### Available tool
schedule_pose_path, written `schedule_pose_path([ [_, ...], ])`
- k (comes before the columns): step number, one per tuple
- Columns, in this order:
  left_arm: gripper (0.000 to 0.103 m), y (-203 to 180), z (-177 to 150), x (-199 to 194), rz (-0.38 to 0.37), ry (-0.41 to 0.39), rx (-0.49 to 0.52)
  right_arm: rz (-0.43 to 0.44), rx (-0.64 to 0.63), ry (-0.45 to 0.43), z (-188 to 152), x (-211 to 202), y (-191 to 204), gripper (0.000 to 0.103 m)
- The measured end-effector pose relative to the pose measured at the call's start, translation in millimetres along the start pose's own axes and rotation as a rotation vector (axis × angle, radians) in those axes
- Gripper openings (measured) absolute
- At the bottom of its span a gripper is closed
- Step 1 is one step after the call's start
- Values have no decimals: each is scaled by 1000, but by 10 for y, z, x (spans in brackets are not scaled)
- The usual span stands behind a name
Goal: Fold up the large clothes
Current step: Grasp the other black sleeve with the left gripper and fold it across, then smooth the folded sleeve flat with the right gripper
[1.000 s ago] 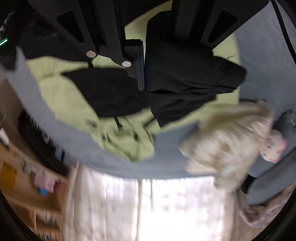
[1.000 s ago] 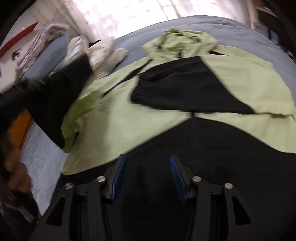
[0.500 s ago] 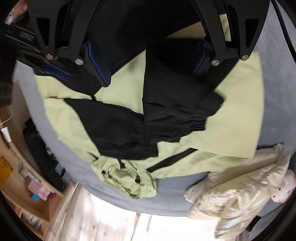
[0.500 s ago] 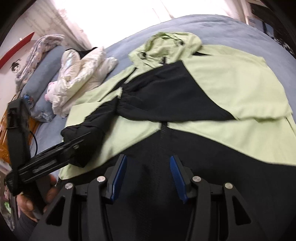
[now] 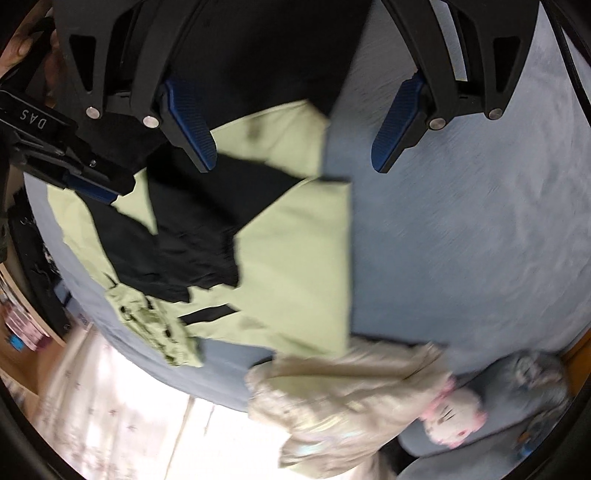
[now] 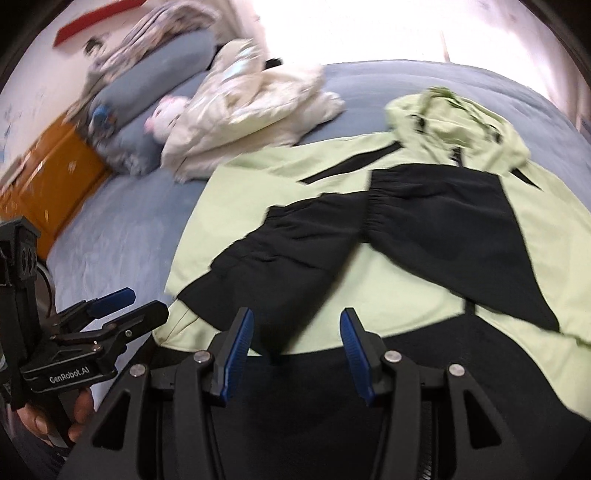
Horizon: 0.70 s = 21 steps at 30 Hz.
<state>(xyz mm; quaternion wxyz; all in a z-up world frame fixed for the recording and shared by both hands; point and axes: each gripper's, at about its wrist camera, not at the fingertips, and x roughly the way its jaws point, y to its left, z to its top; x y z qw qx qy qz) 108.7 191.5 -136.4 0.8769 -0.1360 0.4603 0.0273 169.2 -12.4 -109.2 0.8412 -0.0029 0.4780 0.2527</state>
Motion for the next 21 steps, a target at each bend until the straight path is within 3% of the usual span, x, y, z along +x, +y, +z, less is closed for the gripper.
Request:
schedule_pose_path([
  [7, 85, 256, -128, 72, 0, 32, -48, -100, -161, 55, 28, 373, 336, 49],
  [11, 85, 288, -158, 80, -15, 38, -61, -271, -274, 73, 70, 642, 482, 49],
  [13, 85, 275, -167, 80, -23, 39, -59, -309, -304, 60, 110, 676, 496, 44],
  [14, 85, 258, -171, 73, -25, 37, -53, -321, -314, 42, 172, 648, 502, 12],
  [15, 85, 237, -173, 59, -23, 33, -44, -325, -317, 26, 229, 599, 500, 4],
  [19, 85, 121, -162, -17, -18, 4, 2, -284, -224, -187, 610, -61, 324, 4],
  [21, 85, 66, -148, -56, -15, -10, 21, -246, -97, -307, 770, -523, 19, 4],
])
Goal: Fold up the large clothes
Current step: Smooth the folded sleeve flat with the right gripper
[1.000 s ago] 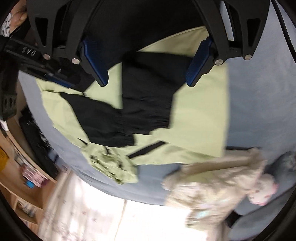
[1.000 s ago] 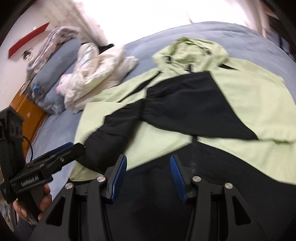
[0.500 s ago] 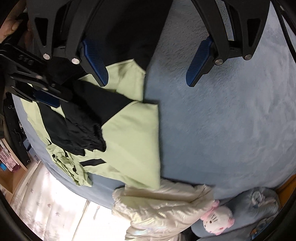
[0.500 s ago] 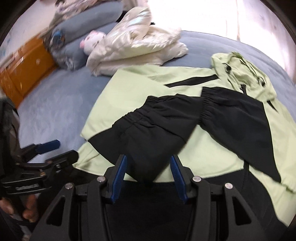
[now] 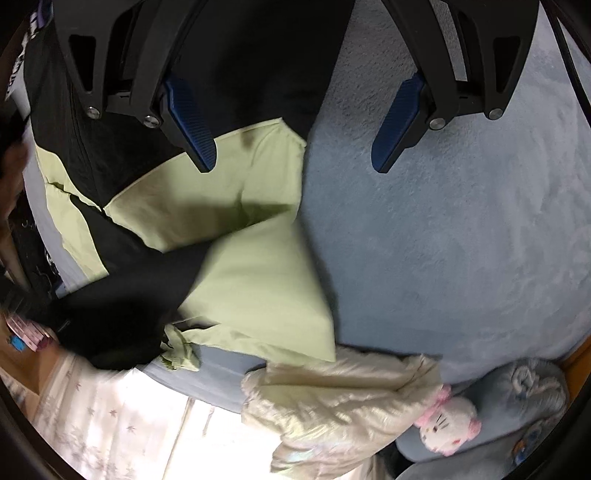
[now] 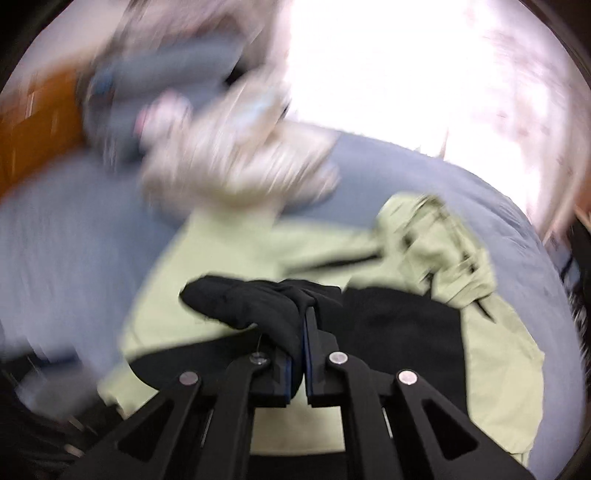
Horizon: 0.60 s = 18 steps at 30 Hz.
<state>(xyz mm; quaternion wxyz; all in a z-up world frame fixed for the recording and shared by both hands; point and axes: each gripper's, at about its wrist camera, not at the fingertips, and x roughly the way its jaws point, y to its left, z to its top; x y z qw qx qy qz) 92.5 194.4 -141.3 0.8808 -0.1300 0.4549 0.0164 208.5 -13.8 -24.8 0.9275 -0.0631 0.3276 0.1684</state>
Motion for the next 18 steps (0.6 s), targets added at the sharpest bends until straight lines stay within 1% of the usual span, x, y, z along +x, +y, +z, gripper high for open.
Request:
schedule_pose_path([
  [1, 85, -20, 7, -13, 0, -5, 7, -15, 65, -34, 62, -123, -228, 4],
  [2, 85, -50, 13, -24, -3, -10, 14, -24, 118, -48, 80, -196, -414, 4],
  [3, 85, -80, 21, -29, -8, -12, 20, -30, 181, -46, 66, -251, -645, 5],
  [4, 85, -107, 31, -30, -13, -13, 25, -40, 254, -21, -6, -279, -908, 6],
  [5, 85, -121, 46, -26, -17, -12, 30, -51, 302, 13, -85, -265, -1081, 7],
  [7, 85, -176, 80, -12, -19, -7, 46, -57, 396, 133, -381, -170, -1426, 16],
  [8, 85, -209, 110, -3, -21, -6, 56, -68, 432, 205, -571, -104, -1571, 29],
  [9, 85, -242, 142, 6, -23, -5, 65, -76, 458, 270, -766, -53, -1679, 39],
  [11, 85, -309, 229, 14, -30, -6, 85, -53, 491, 363, -1096, -16, -1833, 41],
  [12, 85, -345, 288, 27, -36, -5, 95, -37, 513, 389, -1230, -37, -1909, 41],
  [14, 85, -406, 411, 80, -51, 2, 116, -4, 559, 397, -1373, -103, -2030, 41],
  [16, 85, -461, 578, 192, -58, 16, 139, 28, 620, 373, -1420, -186, -2204, 41],
  [18, 85, -503, 752, 338, -56, 28, 158, 44, 665, 335, -1399, -207, -2382, 48],
])
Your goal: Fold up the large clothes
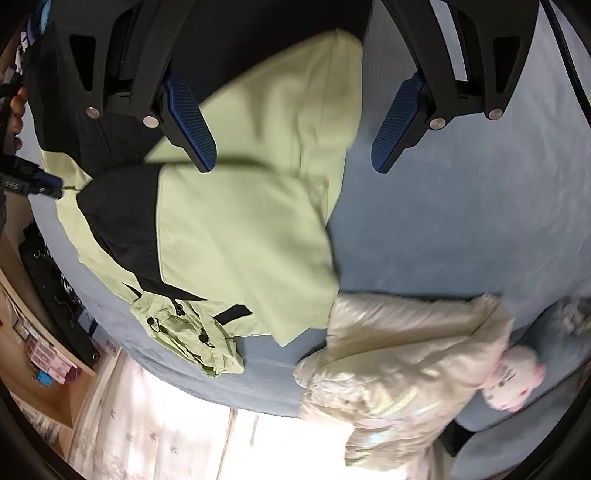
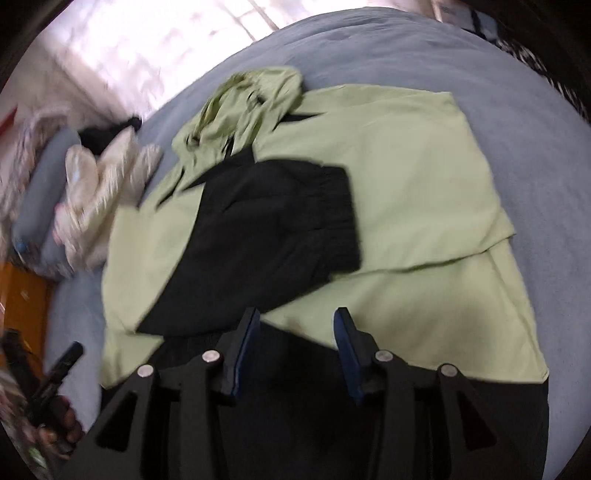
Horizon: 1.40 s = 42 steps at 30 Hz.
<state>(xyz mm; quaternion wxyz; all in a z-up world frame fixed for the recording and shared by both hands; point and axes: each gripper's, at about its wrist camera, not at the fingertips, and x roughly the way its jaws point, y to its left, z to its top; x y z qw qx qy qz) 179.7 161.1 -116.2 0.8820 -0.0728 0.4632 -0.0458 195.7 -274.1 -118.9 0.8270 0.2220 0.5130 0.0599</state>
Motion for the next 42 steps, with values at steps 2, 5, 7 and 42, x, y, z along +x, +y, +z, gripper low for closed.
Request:
schedule_pose_path([
  [2, 85, 10, 181, 147, 7, 11, 6, 27, 23, -28, 156, 4, -87, 52],
  [5, 85, 107, 461, 415, -9, 38, -16, 56, 35, -31, 387, 165, -149, 54],
  [7, 85, 204, 636, 623, -9, 58, -49, 47, 30, -20, 527, 350, -88, 54],
  [42, 5, -278, 1062, 962, 177, -279, 85, -98, -155, -346, 617, 425, -41, 21],
])
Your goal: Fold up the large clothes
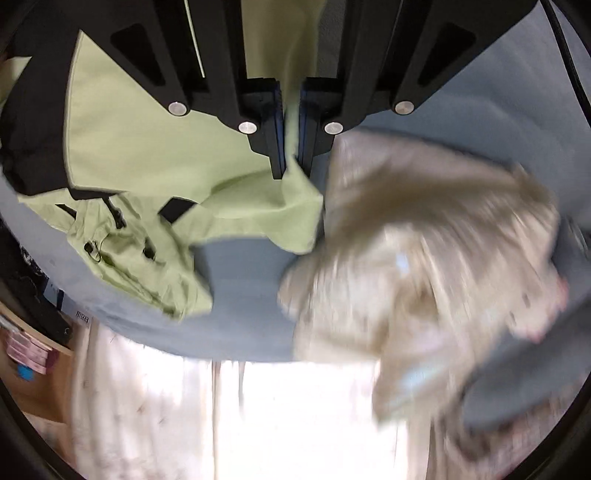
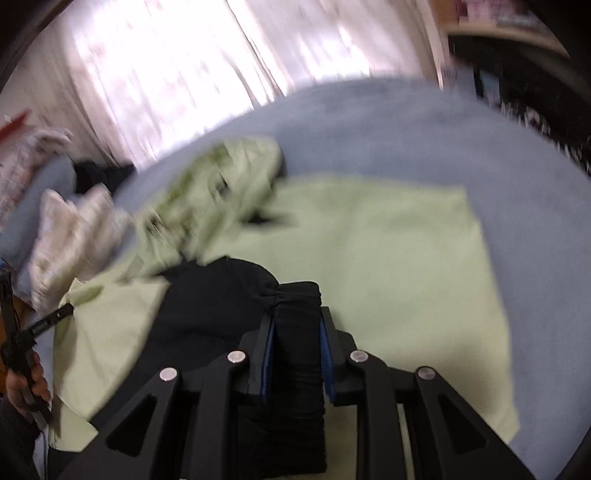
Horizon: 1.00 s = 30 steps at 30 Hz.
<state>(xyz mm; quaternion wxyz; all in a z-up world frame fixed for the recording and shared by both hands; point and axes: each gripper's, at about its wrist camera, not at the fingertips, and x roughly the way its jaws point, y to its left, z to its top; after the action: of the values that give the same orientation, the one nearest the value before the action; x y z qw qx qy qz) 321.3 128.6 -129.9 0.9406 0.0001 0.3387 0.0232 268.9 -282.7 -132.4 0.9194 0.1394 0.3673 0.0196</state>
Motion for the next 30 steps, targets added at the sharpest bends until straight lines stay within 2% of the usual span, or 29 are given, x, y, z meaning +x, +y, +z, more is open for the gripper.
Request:
schedule_pose_path([
  [1, 5, -48, -14, 28, 33, -4, 30, -38, -7, 9, 2, 54, 7, 21],
  [2, 5, -72, -37, 125, 56, 27, 46, -57, -5, 39, 2, 136, -6, 21],
  [5, 10, 33, -104, 445, 86, 149, 5, -95, -2, 144, -40, 439, -32, 21],
  [7, 21, 216, -108, 541, 42, 217, -88, -87, 18, 164, -22, 458, -39, 25],
  [9, 38, 373, -76, 514, -30, 229, -174, -59, 74, 187, 9, 425, -95, 27],
  [10, 41, 428, -59, 487, -54, 224, -190, -18, 115, 205, 28, 406, -161, 29],
  [12, 44, 478, -7, 425, -68, 202, -163, 35, 164, 218, 37, 373, -267, 30],
  [15, 43, 455, 83, 424, -55, 192, -61, 67, 197, 240, 36, 376, -353, 30],
  [21, 43, 211, 163, 657, -59, 253, 43, 73, 182, 237, 54, 434, -279, 31],
  [23, 41, 136, 154, 699, -34, 272, 71, 59, 149, 237, 77, 476, -221, 31],
  [26, 2, -12, 135, 786, 56, 269, 125, 42, 86, 241, 111, 520, -124, 31],
  [28, 1, -53, 138, 745, 100, 220, 135, 11, -2, 245, 125, 558, -13, 32],
  [30, 1, -61, 143, 700, 127, 179, 122, -56, -97, 200, 132, 560, 118, 26],
])
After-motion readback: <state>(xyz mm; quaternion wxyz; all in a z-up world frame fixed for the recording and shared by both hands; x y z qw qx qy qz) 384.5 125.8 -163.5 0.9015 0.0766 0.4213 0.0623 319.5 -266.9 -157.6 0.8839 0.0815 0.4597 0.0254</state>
